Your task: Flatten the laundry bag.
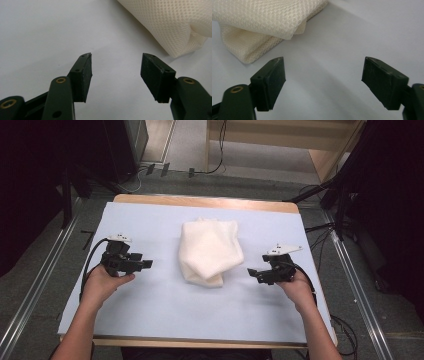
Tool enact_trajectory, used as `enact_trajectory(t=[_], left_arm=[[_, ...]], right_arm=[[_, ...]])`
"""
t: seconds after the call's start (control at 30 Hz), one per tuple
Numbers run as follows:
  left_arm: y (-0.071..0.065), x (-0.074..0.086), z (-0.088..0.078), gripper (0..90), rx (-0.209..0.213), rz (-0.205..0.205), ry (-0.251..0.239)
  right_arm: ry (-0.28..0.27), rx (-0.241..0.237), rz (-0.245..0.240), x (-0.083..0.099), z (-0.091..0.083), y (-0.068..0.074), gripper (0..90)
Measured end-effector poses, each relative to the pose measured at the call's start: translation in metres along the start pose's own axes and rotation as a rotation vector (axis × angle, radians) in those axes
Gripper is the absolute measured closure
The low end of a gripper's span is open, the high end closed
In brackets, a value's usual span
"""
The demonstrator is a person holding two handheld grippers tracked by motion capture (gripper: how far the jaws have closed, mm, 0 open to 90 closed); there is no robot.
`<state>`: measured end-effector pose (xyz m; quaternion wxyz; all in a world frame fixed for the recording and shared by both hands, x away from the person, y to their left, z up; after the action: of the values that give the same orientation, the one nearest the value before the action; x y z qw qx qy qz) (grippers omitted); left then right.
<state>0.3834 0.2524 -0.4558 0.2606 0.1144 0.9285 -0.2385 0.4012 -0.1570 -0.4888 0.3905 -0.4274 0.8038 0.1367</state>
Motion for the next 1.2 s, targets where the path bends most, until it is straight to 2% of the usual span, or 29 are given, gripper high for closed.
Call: enact_trajectory(t=[0.07,0.13,0.17,0.23,0.37,0.43,0.5,0.6,0.73,0.83,0.9,0.97,1.07,1.2], left_arm=[[-0.002,0.001,0.001,46.9,0.022,-0.012,0.017],[-0.003,0.002,0.002,47.3,0.028,0.01,0.006],[-0.003,0.003,0.002,47.1,0.023,0.033,0.001],[-0.004,0.003,0.003,48.8,0.03,0.049,-0.003],[-0.005,0.002,0.008,51.1,0.066,0.031,0.006],[-0.005,0.002,0.011,50.1,0.058,0.017,0.019],[-0.004,0.002,0.012,50.0,0.045,0.04,0.024],[-0.004,0.001,0.012,48.9,0.054,0.023,0.02],[-0.003,-0.001,0.012,46.6,0.055,0.023,0.009],[-0.004,-0.002,0.012,43.5,0.05,0.015,0.007],[-0.003,-0.003,0.012,39.7,0.046,0.009,0.014],[-0.002,-0.002,0.013,39.9,0.049,0.021,0.023],[-0.002,-0.003,0.013,38.7,0.05,0.018,0.028],[-0.002,-0.004,0.012,37.1,0.056,0.018,0.015]], right_arm=[[-0.002,0.0,0.018,0.0,0.001,0.001,16.2],[0.003,0.004,0.058,0.001,0.003,0.0,16.5],[0.004,-0.001,0.059,0.001,0.004,0.001,16.2],[0.009,0.002,0.06,0.002,0.006,0.003,14.2],[0.026,0.041,0.076,0.003,0.008,0.001,14.1],[0.016,0.031,0.086,0.003,0.007,0.002,13.9],[-0.002,0.007,0.092,0.002,0.004,0.004,13.7],[-0.019,0.016,0.093,0.0,0.001,0.003,14.2],[-0.046,0.019,0.108,-0.002,-0.004,0.004,18.2],[-0.059,0.023,0.1,-0.003,-0.005,0.006,21.6],[-0.054,0.018,0.096,-0.002,-0.005,0.007,22.2],[-0.046,0.015,0.096,0.0,-0.005,0.008,23.8],[-0.042,0.007,0.096,0.0,-0.006,0.01,27.2],[-0.049,-0.012,0.1,-0.002,-0.007,0.013,32.9]])
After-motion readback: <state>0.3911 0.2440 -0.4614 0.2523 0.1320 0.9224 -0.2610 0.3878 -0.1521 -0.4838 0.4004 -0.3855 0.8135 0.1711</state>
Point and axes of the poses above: each handheld gripper's, and its own axes: z roughly forward along the jaws, x roughly out of its underside, y roughly to its left, the point moved 7 cm from there along z, roughly forward along the jaws, and after that the axes turned 15 degrees about -z, right-handed, at the moved point
